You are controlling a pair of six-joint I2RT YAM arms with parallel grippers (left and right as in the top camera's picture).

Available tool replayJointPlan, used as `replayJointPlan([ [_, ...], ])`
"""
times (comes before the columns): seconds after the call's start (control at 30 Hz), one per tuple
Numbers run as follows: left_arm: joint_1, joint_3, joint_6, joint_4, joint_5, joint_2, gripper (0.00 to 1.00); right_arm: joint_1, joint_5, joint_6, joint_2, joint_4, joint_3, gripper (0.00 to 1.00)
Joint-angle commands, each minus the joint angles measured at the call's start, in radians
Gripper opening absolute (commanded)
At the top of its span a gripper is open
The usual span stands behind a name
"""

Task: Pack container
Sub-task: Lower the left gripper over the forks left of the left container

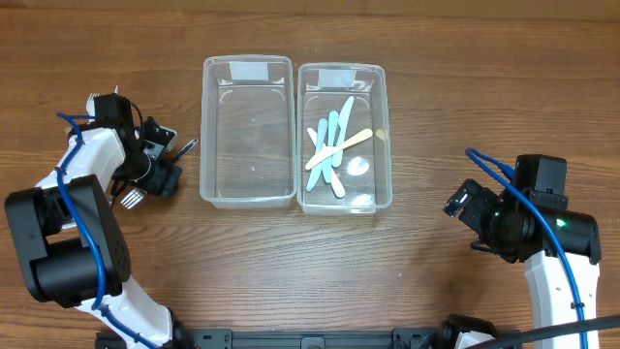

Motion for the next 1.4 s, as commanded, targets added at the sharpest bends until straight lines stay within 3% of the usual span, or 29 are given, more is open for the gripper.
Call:
replayJointPlan([
  [0.0,0.001,-0.008,0.014,-0.016,0.032,0.042,0.73,0.003,0.012,-0.003,-0.003,0.007,0.002,1.00],
  [0.13,0.001,-0.008,0.014,-0.021,0.032,0.042,0.44,0.003,0.012,-0.003,-0.003,0.007,0.002,1.00],
  [0.23,0.001,-0.008,0.014,-0.020,0.032,0.042,0.36,0.003,0.012,-0.003,-0.003,0.007,0.002,1.00],
  [0.3,0.001,-0.008,0.014,-0.021,0.032,0.042,0.25,0.003,0.012,-0.003,-0.003,0.007,0.002,1.00],
  [0.8,0.001,-0.008,0.014,-0.020,0.032,0.042,0.04,0.003,0.012,-0.003,-0.003,0.008,0.002,1.00],
  [1.37,0.000,0.032,-0.021,-0.055,0.033,0.042,0.04,0.003,0.015,-0.003,-0.003,0.011,0.002,1.00],
])
